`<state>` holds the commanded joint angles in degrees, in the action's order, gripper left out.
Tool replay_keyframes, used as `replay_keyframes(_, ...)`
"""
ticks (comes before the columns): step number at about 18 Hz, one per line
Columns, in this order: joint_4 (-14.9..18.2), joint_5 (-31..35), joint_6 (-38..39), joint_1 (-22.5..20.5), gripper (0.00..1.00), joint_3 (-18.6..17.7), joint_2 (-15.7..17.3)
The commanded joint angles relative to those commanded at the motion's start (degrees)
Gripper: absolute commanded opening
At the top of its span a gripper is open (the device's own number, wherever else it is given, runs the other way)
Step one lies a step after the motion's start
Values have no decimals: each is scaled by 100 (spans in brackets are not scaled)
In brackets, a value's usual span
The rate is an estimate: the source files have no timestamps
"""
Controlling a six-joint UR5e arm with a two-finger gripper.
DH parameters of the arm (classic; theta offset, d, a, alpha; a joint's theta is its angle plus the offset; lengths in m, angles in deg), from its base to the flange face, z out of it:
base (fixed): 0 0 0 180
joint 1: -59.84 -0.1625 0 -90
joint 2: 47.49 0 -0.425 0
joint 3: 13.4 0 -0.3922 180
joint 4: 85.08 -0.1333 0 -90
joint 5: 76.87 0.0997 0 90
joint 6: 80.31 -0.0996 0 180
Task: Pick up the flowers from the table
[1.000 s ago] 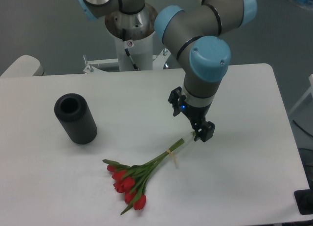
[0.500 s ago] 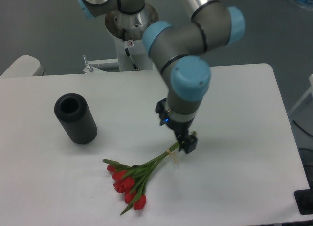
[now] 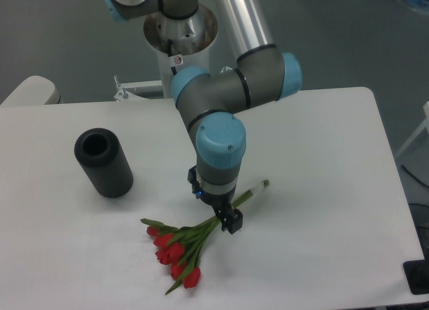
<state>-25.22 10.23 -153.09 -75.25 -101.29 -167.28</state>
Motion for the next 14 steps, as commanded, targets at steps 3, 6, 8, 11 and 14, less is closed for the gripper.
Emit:
replay_keyframes(3,-211,9,281,17,100,-26,-194)
replay_keyframes(6,-291,9,273,26,100,-114,-273)
replay_keyframes(8,-308,9,291,26,100,-158,-308)
replay_keyframes(11,-475,9,291,35,100,-228,-431)
replay_keyframes(14,-493,-9,290,44,100,-237,-467)
